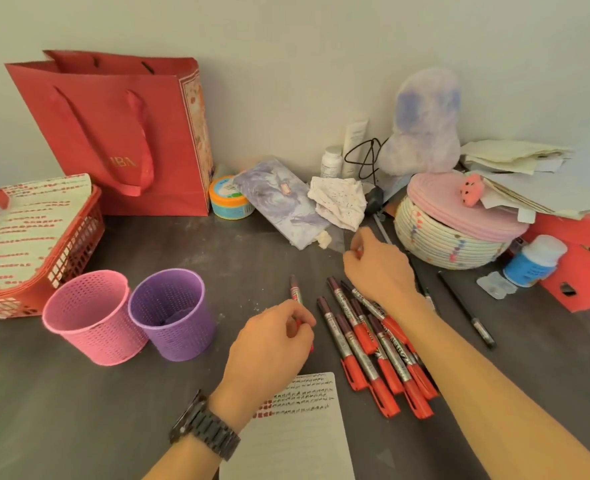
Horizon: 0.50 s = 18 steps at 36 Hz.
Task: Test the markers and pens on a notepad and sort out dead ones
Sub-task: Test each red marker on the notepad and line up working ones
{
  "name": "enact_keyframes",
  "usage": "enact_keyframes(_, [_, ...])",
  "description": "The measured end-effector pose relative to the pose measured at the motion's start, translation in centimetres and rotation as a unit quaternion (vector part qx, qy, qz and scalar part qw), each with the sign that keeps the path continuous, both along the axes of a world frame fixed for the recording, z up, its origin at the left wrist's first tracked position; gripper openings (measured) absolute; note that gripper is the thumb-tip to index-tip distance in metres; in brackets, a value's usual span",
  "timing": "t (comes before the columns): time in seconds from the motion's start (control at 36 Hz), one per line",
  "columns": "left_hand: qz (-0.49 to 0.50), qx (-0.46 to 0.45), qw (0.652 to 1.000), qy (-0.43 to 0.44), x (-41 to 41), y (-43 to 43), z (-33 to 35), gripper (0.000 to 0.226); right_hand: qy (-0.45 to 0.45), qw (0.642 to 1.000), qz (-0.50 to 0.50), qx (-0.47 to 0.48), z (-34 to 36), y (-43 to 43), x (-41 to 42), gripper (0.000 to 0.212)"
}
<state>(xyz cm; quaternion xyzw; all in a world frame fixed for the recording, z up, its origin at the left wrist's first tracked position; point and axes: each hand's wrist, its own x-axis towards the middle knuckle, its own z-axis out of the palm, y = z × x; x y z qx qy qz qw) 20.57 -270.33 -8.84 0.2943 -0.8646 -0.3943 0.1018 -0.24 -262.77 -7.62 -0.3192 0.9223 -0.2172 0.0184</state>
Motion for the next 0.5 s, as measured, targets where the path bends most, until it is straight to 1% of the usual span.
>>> enact_keyframes(0.08, [0.021,0.075,0.993,0.088,2.0,0.8,0.2,0.018,0.051,0.998,0.044,-0.015,-0.2,4.0,4.5,0.007])
enact_keyframes(0.14, [0.030,0.120,0.982,0.142,3.7,1.4,0.1,0.019,0.088,0.995,0.053,-0.013,-0.6,6.2,7.2,0.008])
enact_keyframes(0.22, [0.026,0.172,0.968,0.179,6.2,2.5,-0.4,0.027,0.132,0.990,0.043,-0.003,-1.2,8.4,9.8,0.009])
enact_keyframes(0.31, [0.028,0.209,0.955,0.206,8.5,3.6,-0.7,0.036,0.165,0.986,0.016,0.034,-1.4,9.5,11.2,0.008])
enact_keyframes(0.36, [0.032,0.239,0.946,0.217,9.7,4.4,-0.8,0.039,0.165,0.985,-0.003,0.051,-1.3,10.0,11.8,0.013])
enact_keyframes(0.42, [0.031,0.265,0.938,0.221,10.7,5.1,-0.7,0.037,0.147,0.987,-0.029,0.050,-1.1,10.5,12.5,0.018])
enact_keyframes(0.47, [0.021,0.276,0.937,0.214,11.5,5.7,-0.5,0.034,0.112,0.992,-0.047,0.026,-1.0,11.2,13.4,0.023])
enact_keyframes(0.5, [0.018,0.277,0.938,0.207,11.9,6.0,-0.3,0.033,0.077,0.996,-0.049,-0.002,-0.9,11.6,14.0,0.025])
